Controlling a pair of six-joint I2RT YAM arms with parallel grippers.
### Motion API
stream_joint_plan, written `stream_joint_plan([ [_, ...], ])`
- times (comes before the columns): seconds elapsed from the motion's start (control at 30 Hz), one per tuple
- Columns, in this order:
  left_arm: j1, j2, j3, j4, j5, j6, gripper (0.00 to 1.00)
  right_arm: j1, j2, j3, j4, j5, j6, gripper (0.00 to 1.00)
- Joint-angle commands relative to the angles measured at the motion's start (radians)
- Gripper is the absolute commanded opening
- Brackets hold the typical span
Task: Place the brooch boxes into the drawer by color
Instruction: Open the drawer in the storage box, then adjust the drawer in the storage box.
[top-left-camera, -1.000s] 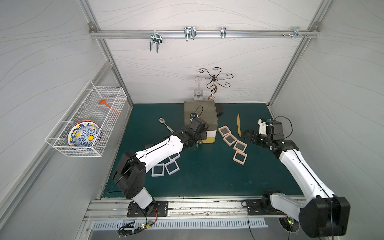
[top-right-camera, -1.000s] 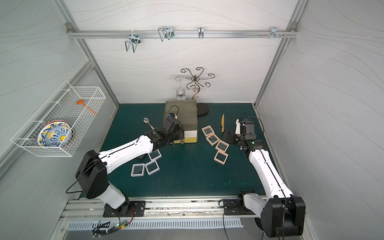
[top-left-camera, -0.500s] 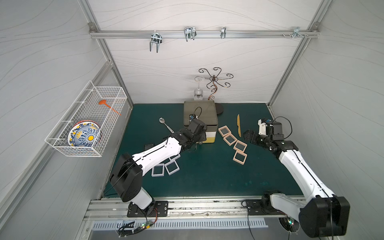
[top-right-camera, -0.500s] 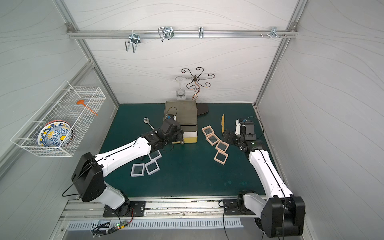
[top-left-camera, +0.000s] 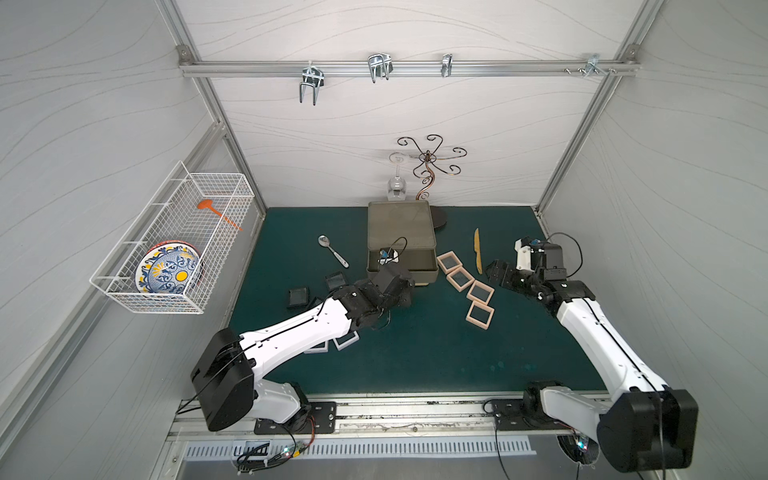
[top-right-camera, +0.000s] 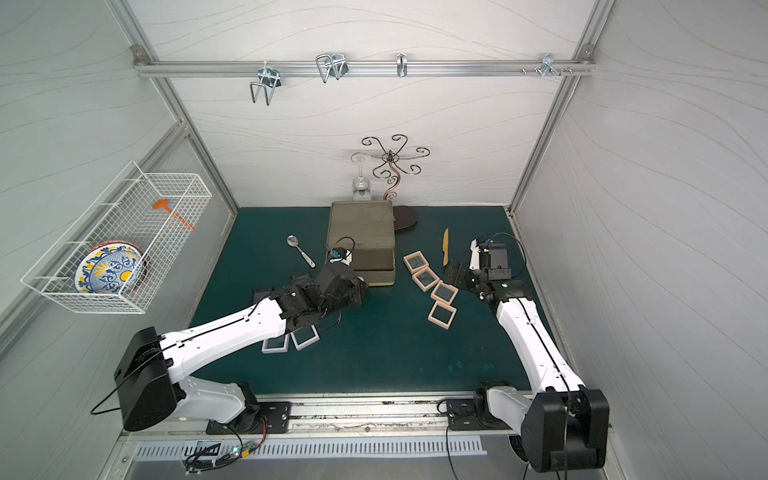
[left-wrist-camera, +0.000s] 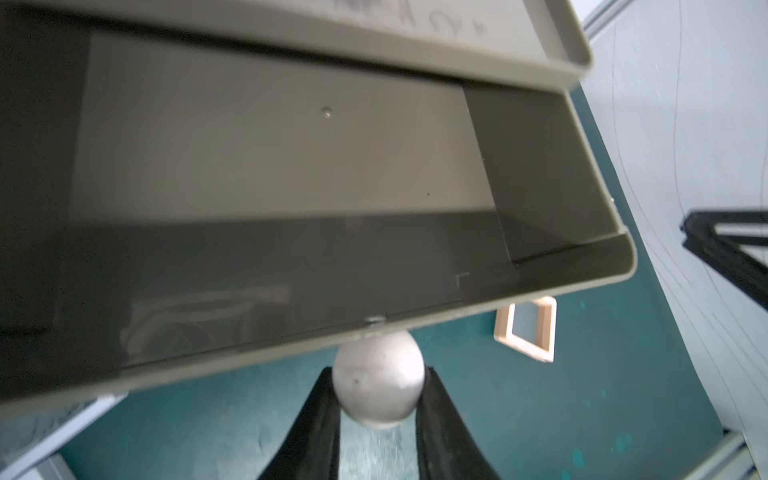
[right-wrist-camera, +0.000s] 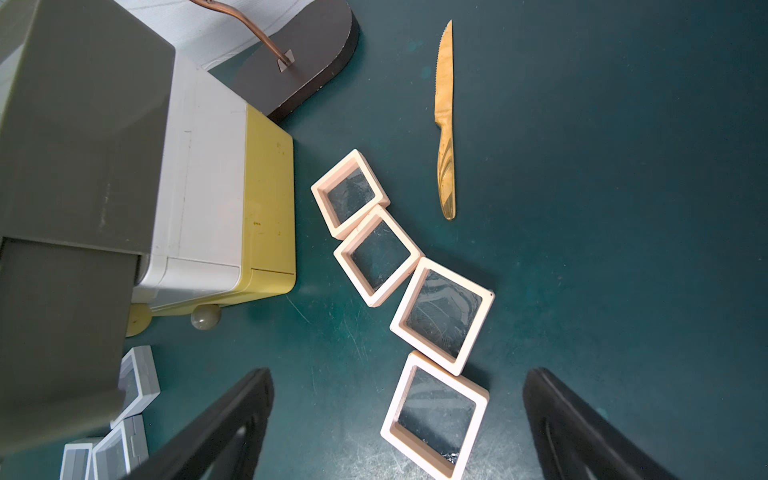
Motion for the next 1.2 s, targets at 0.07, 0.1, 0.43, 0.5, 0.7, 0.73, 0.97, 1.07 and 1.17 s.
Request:
stream_joint_plan([
  [0.07, -0.057, -0.054, -0.064, 0.013, -0.052, -0.064, 0.12, -0.005, 0.016, 0.004, 0.012, -0.025, 0.003, 0.99],
  [0.1, -0.064, -0.057, -0.072, 0.016, -0.057, -0.071, 0.12, -0.005, 0.018, 0.006, 0.012, -0.027, 0.002, 0.99],
  [0.43, -0.163, -0.084, -0.074, -0.010, -0.096, -0.094, 0.28, -0.005, 0.033, 0.017, 0.007, -0.035, 0.000, 0.99],
  [0.5, -0.172, -0.105, -0.070, -0.016, -0.117, -0.080, 0.40, -0.005, 0.035, 0.020, 0.006, -0.039, 0.000, 0.99],
  [0.7, -0.182, -0.207, -0.001, -0.079, -0.172, 0.004, 0.59, -0.002, 0.063, 0.068, -0.002, -0.091, -0.010, 0.99],
  [0.73, -0.182, -0.225, 0.020, -0.102, -0.196, 0.028, 0.61, 0.003, 0.077, 0.088, -0.011, -0.095, -0.017, 0.99],
  [0.97, 0.176, -0.322, 0.126, -0.285, 0.049, 0.127, 0.61, 0.069, 0.248, 0.298, -0.125, -0.067, -0.078, 0.97],
  [1.07, 0.349, -0.334, 0.130, -0.320, 0.176, 0.159, 0.61, 0.084, 0.301, 0.351, -0.157, -0.062, -0.093, 0.96],
  [1.17, 0.463, -0.301, 0.142, -0.330, 0.310, 0.182, 0.61, 0.088, 0.341, 0.373, -0.168, -0.058, -0.095, 0.94],
])
